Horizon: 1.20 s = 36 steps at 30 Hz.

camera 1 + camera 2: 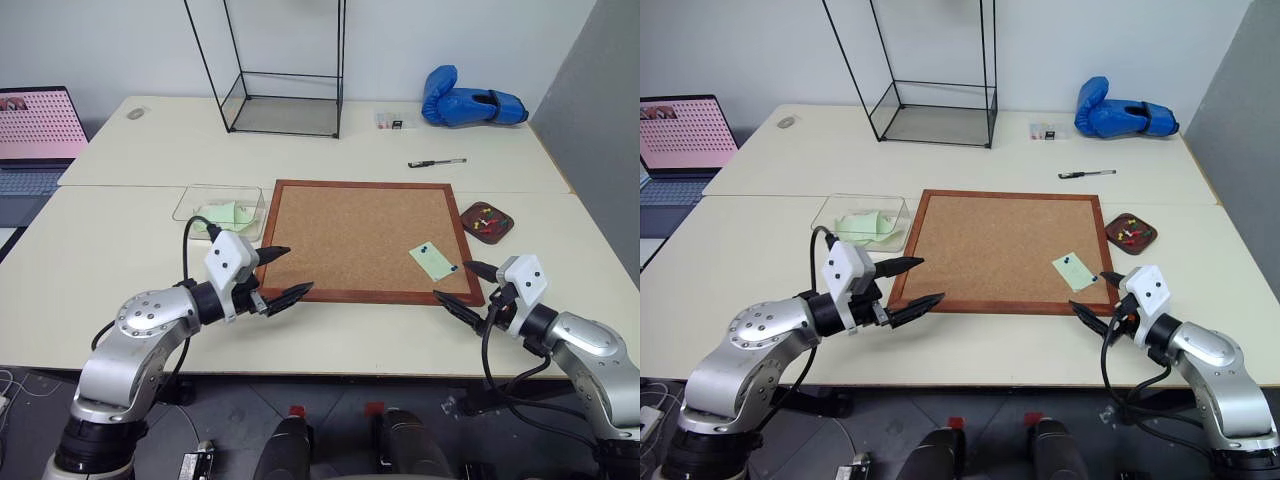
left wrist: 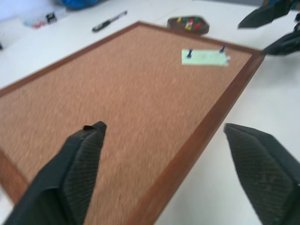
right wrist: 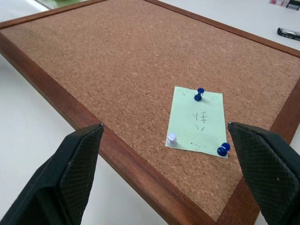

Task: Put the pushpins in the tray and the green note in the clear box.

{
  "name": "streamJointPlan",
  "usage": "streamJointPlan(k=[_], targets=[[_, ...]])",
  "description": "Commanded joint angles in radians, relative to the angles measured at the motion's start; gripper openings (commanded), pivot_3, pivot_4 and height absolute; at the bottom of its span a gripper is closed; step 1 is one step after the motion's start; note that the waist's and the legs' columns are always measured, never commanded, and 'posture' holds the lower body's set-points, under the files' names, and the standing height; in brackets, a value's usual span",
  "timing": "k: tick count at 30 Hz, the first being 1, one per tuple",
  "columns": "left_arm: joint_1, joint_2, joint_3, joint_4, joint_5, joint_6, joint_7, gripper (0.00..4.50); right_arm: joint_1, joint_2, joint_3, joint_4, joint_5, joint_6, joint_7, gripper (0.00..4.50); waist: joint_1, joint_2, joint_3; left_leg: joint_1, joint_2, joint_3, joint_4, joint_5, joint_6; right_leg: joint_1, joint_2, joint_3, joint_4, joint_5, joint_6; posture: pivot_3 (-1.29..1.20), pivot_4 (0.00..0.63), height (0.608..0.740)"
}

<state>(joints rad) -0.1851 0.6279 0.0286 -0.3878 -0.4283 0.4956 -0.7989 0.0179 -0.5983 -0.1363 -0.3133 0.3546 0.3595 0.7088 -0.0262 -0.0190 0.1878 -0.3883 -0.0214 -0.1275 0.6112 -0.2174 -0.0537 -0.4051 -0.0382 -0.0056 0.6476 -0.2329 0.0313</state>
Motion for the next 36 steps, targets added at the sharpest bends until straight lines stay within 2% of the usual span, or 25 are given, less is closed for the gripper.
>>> streamJointPlan(k=[1,8,11,19,27,36], targets=[[-0.083,-0.023,-0.080,0.066,0.045,-0.034,-0.022,3.26,-0.014,0.009,-0.005,-0.034,0.015,-0.002,-0.007,4.50,-0.001,0.000,0.000,0.000,0.000,0.000,0.000,0.000,0.000,0.000,0.000,0.000,0.000,0.000,0.000,0.00,0.150,0.740],[-0.268,-0.118,-0.188,0.268,0.118,-0.100,-0.042,2.05,-0.029,0.021,0.004,-0.049,0.015,0.007,-0.020,4.50,-0.001,0.000,0.000,0.000,0.000,0.000,0.001,0.000,0.000,0.000,0.000,0.000,0.000,0.001,0.001,0.00,0.150,0.740],[-0.354,-0.188,-0.234,0.398,0.162,-0.142,-0.041,1.54,-0.034,0.019,0.003,-0.051,0.018,0.014,-0.021,4.50,0.000,0.000,0.000,0.000,0.000,0.000,0.001,0.000,0.000,0.000,0.000,0.000,0.000,0.001,0.001,0.00,0.150,0.740],[-0.461,-0.324,-0.261,0.704,0.212,-0.252,-0.065,0.06,-0.084,0.027,-0.015,-0.049,0.055,0.080,-0.044,4.50,-0.004,0.000,0.000,0.000,-0.001,0.001,0.001,0.000,0.000,0.000,0.000,0.001,0.001,0.001,0.002,0.00,0.150,0.740],[-0.506,-0.368,-0.288,0.953,0.303,-0.352,-0.087,0.06,-0.198,0.005,0.007,0.011,0.061,0.197,-0.061,4.50,-0.004,0.000,0.000,-0.001,-0.001,0.001,0.002,0.000,0.000,0.000,0.000,0.001,0.001,0.002,0.003,0.00,0.150,0.740],[-0.499,-0.372,-0.291,0.985,0.338,-0.367,-0.115,0.06,-0.414,0.057,0.126,0.346,-0.084,0.091,-0.075,4.50,-0.004,0.001,-0.001,0.003,-0.001,0.005,0.003,0.000,0.000,0.001,0.000,0.006,0.001,0.003,0.005,0.00,0.150,0.740]])
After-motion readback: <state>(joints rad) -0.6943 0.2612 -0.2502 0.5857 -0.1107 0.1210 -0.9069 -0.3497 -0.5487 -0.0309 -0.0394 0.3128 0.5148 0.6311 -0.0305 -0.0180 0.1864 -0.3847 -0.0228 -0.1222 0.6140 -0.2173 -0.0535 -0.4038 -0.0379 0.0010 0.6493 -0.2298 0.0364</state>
